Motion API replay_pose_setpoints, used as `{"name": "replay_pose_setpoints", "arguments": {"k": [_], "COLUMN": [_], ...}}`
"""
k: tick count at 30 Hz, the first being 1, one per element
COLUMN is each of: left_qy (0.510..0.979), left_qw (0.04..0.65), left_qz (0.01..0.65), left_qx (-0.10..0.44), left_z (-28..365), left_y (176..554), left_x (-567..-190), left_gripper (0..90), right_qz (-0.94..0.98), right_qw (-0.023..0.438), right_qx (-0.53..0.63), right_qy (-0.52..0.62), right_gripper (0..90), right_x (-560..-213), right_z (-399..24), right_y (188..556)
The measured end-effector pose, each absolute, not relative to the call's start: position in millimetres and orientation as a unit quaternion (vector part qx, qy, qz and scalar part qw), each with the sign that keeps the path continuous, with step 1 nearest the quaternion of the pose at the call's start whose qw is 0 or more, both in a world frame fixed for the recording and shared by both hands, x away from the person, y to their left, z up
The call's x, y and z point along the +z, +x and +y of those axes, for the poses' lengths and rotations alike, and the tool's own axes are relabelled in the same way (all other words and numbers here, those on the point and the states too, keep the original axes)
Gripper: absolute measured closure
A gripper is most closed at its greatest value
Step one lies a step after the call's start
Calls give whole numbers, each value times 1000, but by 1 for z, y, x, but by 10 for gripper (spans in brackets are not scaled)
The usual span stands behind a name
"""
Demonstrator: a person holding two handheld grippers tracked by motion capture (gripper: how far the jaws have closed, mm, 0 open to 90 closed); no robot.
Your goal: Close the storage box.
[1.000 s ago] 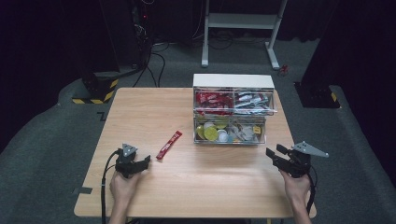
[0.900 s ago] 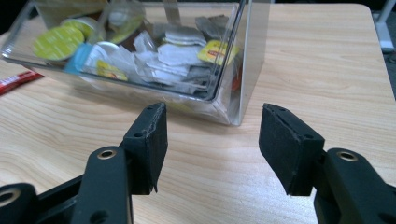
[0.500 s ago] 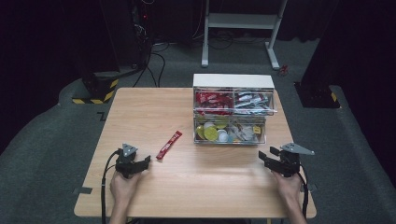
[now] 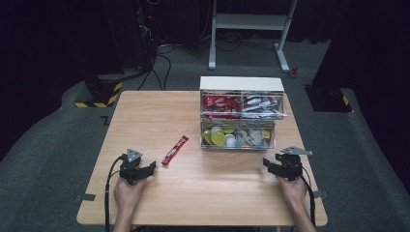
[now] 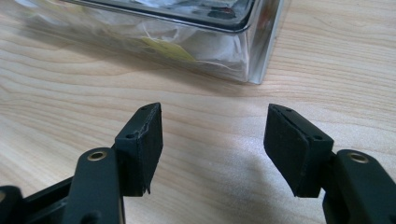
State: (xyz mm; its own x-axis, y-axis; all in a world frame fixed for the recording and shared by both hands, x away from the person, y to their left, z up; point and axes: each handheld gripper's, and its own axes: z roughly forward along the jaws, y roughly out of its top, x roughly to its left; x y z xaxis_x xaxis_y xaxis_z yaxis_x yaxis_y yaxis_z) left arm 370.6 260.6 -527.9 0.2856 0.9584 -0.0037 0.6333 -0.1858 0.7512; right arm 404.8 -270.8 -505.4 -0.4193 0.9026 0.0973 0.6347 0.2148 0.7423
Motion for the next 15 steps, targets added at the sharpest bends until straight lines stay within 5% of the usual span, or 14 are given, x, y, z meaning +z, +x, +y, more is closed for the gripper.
{"name": "replay_pose_setpoints", "arguments": {"k": [15], "left_qy": [730], "left_qw": [332], "left_qz": [545], "left_qx": [244], "left_z": [261], "left_y": [371], "left_x": [-528], "left_gripper": [301], "right_qz": [769], "right_qw": [190], "right_qx": [337], "right_qy": [509], "right_gripper": [394], "right_x": [-518], "right_z": [-265], "right_y": [417]}}
